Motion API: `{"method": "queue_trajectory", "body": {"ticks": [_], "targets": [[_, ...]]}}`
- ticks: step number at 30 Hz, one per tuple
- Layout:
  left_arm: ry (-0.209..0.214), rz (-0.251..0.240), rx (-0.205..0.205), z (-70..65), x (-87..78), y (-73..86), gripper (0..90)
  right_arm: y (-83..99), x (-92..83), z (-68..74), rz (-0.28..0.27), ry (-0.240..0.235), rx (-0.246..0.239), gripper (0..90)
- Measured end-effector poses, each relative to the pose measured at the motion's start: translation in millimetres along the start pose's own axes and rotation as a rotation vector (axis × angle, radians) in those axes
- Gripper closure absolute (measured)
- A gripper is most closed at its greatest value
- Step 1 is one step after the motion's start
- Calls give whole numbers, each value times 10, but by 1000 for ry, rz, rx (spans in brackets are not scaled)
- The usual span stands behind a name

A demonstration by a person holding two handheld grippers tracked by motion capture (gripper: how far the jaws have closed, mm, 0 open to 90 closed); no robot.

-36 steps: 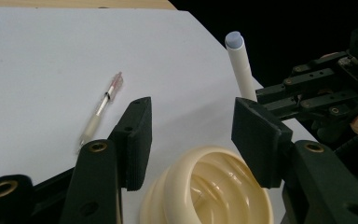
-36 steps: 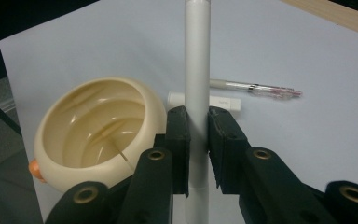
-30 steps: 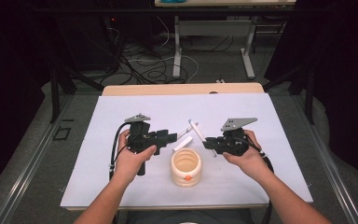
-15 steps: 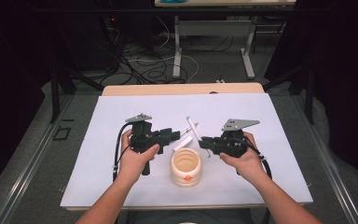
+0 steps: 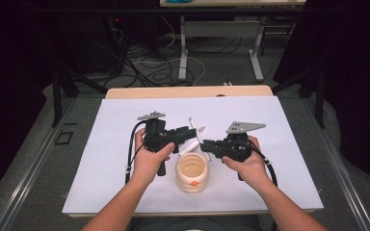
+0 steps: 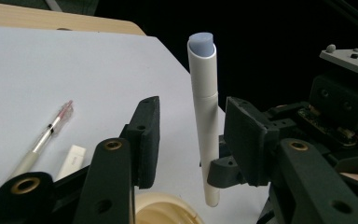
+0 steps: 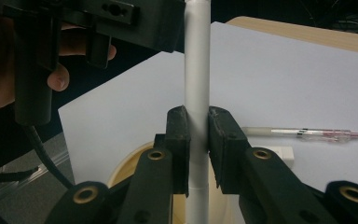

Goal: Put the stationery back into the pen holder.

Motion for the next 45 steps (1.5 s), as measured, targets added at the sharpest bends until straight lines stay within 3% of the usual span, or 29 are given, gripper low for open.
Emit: {"method": "queue_trajectory", "body": {"ticks": [15,27,32,45], "targets": [[19,19,-30,-41,61,26,749,5,37,73,2,-25,-13,788],[30,19,-35,-70,29,30,772,2,47,110,9,-37,-6,781],[20,26,-19,-70,6,42,776,-20,47,122,-11,-35,-5,720],[-24,40,-3,11,-91,71,777,15,-38,60,3,-24,7,574]]}}
Point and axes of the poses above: each handheld gripper's, and its own axes: x roughly forward along the jaws, y roughly out of its underside, z roughly to its left, the point moved 10 cm from there along x, roughly forward along the jaws, and after that the axes turned 11 degrees about -x, right-handed, at the moved point
